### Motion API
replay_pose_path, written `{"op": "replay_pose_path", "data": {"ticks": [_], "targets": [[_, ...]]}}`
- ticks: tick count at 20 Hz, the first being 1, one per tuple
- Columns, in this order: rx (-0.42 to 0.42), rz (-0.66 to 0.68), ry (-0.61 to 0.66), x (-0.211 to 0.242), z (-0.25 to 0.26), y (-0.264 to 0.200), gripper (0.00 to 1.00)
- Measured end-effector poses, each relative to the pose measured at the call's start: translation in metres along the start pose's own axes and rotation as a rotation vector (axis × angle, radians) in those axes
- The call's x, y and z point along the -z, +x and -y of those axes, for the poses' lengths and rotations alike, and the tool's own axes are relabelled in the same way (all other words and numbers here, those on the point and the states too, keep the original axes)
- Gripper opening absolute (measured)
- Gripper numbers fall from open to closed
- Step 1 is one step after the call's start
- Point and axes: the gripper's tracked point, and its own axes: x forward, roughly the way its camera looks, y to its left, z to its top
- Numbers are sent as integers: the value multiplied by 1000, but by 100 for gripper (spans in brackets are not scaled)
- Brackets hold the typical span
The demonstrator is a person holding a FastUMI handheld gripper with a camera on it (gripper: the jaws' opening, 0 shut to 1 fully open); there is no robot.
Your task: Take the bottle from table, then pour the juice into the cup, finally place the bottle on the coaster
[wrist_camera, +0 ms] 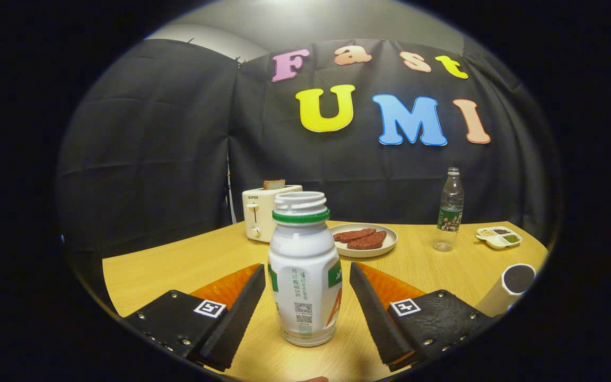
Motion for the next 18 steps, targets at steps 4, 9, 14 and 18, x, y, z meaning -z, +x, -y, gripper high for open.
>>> {"op": "replay_pose_path", "data": {"ticks": [4,9,14,18], "targets": [[0,-50,-6,21,-3,13,90],[38,-26,9,15,3,11,74],[47,24,110,8,8,4,69],[32,134,310,-15,17,-10,69]]}}
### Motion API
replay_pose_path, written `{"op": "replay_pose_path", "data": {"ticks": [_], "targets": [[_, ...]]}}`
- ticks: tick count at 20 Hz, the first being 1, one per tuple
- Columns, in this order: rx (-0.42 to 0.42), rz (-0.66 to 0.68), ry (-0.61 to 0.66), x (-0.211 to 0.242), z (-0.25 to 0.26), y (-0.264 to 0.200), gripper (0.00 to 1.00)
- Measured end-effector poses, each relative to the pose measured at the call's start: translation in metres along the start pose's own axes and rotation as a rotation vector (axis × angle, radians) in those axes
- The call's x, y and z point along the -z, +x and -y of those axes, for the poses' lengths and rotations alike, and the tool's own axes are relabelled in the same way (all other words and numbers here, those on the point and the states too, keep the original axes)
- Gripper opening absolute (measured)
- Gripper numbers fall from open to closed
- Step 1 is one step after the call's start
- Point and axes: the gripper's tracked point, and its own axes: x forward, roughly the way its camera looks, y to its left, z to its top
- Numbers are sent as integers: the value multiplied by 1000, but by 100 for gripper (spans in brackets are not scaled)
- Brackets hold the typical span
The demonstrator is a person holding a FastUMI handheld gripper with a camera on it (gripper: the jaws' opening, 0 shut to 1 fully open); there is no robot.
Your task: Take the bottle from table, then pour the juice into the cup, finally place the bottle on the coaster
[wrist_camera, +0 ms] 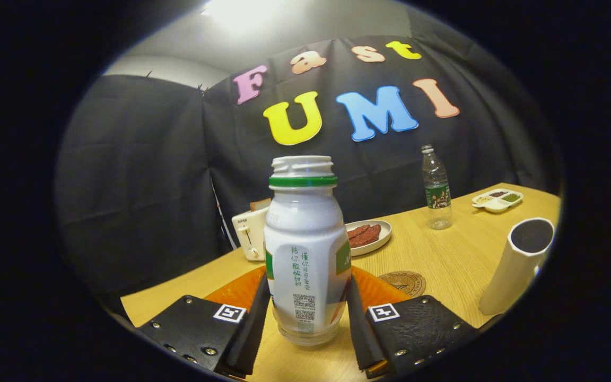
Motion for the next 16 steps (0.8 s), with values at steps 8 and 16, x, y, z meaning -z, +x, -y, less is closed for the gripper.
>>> {"op": "replay_pose_path", "data": {"ticks": [8,16], "targets": [[-48,170,360,-46,7,-9,69],[-63,277,672,-72,28,-20,69]]}}
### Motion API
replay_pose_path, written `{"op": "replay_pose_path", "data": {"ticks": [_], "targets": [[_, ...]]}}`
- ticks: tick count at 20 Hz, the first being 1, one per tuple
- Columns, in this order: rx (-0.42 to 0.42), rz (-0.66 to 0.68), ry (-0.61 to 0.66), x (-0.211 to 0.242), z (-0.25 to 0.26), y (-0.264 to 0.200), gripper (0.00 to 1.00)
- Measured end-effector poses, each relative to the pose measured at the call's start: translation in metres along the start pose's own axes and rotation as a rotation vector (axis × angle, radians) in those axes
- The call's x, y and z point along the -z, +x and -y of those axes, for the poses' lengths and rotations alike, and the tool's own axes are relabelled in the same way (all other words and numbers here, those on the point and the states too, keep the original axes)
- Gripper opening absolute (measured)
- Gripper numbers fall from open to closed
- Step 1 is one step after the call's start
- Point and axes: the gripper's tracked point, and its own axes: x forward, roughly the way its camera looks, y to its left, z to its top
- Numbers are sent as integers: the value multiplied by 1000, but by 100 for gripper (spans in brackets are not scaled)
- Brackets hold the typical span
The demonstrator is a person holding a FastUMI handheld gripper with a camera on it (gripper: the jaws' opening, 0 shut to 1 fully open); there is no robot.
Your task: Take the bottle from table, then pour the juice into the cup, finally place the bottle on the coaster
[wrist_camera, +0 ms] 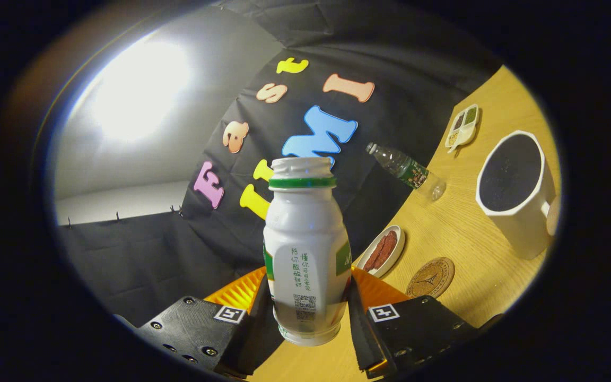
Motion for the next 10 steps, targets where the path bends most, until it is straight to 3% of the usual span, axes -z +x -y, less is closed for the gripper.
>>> {"op": "replay_pose_path", "data": {"ticks": [10], "targets": [[-7,79,246,-27,3,-1,69]]}}
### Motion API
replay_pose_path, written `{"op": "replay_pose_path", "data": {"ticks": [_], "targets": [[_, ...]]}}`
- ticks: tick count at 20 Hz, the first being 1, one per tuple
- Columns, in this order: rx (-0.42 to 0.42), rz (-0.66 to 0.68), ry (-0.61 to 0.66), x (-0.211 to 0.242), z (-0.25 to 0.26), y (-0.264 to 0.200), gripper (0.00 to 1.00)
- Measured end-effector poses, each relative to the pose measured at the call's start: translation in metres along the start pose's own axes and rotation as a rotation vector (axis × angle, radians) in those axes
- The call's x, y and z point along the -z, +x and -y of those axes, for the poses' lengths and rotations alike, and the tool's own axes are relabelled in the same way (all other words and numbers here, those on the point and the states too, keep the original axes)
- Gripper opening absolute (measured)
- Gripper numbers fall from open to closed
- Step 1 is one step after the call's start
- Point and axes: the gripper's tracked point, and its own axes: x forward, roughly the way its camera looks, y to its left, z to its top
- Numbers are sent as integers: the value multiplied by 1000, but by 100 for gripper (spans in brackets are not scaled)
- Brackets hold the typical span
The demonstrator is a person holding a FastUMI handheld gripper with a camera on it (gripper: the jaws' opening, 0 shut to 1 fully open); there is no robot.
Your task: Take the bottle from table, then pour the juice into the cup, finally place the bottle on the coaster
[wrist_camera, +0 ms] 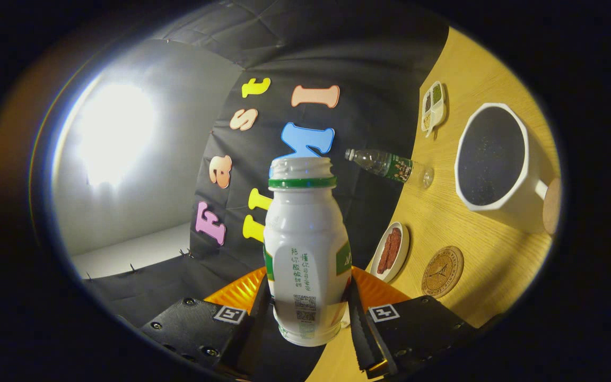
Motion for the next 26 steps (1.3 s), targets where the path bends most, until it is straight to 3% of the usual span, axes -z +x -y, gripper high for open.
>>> {"op": "replay_pose_path", "data": {"ticks": [7,26], "targets": [[-18,51,165,-10,-6,6,69],[-61,95,314,-22,-24,10,69]]}}
